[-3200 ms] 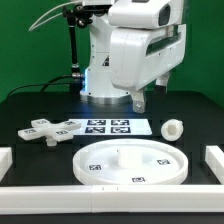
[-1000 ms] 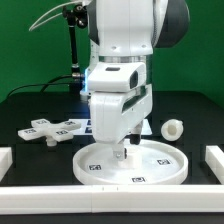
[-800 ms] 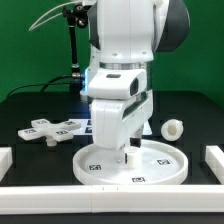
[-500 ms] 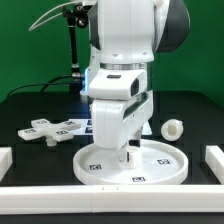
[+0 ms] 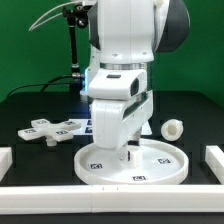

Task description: Assemble round table

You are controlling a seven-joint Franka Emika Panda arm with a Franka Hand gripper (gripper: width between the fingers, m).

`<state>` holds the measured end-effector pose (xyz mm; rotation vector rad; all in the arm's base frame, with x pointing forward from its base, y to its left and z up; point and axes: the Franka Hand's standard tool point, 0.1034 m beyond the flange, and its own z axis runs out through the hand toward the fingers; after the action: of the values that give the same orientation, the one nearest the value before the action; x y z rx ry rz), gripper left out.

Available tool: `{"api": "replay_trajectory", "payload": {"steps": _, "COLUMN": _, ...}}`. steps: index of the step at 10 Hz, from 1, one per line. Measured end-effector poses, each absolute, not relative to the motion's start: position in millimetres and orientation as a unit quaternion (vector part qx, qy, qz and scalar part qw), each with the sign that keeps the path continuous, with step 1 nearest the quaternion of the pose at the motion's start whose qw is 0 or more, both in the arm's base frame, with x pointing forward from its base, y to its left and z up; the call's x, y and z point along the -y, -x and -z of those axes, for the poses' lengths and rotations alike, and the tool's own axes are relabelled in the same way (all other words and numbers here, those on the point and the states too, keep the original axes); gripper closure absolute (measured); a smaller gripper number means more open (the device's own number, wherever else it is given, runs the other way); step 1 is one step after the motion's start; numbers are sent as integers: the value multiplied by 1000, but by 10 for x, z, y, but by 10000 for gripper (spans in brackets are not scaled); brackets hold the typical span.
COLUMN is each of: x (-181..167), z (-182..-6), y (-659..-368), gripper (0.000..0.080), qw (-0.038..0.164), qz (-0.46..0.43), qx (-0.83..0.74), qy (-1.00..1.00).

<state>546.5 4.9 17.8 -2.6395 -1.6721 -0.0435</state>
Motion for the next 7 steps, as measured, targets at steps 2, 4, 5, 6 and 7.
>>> {"api": "replay_trajectory", "payload": {"steps": 2, "x": -49, "z": -178, "y": -5465, "gripper": 396, "qw": 8, "qz": 14, "qx": 535, "qy": 845}}
{"api": "replay_trajectory", "payload": {"steps": 4, "x": -90, "z": -177, "y": -5492, "gripper": 393, "qw": 9, "qz": 16, "qx": 537, "qy": 844}}
{"api": "replay_trajectory", "payload": {"steps": 5, "x": -130, "z": -176, "y": -5520, "gripper": 393, "qw": 9, "qz": 18, "qx": 539, "qy": 842}}
{"api": "replay_trajectory", "payload": {"steps": 6, "x": -175, "z": -176, "y": -5547, "gripper": 393, "qw": 10, "qz": 20, "qx": 541, "qy": 841}}
{"api": "replay_trajectory", "payload": {"steps": 7, "x": -246, "z": -179, "y": -5591, "gripper": 393, "qw": 10, "qz": 23, "qx": 544, "qy": 839}}
